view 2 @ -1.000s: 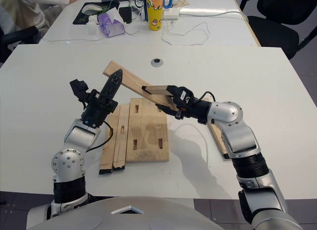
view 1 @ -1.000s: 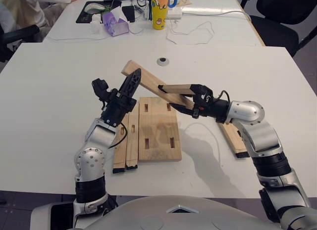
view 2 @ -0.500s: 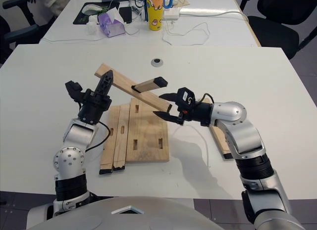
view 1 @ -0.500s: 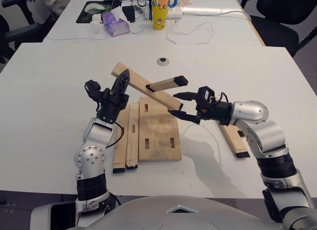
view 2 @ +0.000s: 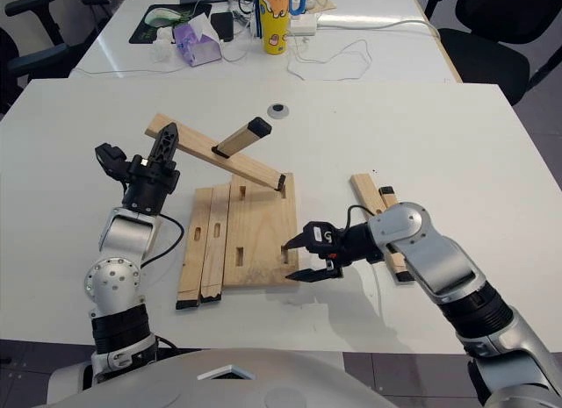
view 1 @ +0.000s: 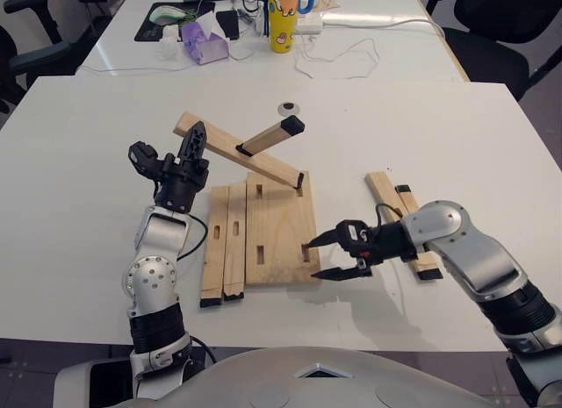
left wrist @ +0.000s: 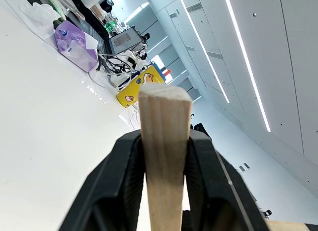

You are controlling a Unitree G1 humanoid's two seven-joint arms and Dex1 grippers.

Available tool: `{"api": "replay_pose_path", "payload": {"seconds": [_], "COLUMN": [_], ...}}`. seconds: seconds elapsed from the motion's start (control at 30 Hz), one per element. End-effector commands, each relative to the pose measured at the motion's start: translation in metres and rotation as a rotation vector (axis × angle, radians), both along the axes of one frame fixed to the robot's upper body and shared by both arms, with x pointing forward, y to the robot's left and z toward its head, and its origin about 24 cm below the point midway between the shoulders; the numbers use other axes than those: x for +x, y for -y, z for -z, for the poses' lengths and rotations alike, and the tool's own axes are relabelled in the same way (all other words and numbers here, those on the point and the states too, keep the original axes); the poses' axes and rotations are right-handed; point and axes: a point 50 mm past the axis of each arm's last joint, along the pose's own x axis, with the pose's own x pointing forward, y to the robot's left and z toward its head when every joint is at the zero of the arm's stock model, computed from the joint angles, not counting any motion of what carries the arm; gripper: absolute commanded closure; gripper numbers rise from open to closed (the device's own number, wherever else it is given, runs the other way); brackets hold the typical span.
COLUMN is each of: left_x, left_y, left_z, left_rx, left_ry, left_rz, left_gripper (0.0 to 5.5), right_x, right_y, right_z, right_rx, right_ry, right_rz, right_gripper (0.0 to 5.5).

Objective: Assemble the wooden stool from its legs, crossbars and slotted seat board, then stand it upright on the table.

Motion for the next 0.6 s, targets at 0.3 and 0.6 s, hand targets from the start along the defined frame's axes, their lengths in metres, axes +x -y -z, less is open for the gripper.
{"api": "replay_pose_path", "payload": {"seconds": [0.3, 0.6], "left_x": [-0.012, -0.016], "left_y": [0.002, 0.003], "left_z": [-0.002, -0.001], "left_rx": [-0.016, -0.019], "left_ry": [-0.010, -0.016], "left_rz": [-0.030, -0.036], "left_gripper": [4.45, 4.45], "right_x": [0.013, 0.026], "right_y": [-0.005, -0.004], "right_z": [0.019, 0.036], "right_rx": [-0.197, -0.289], "right_ry": [-0.006, 0.005], "right_rz": [0.018, 0.124], "right_gripper": [2.61, 2.61]}}
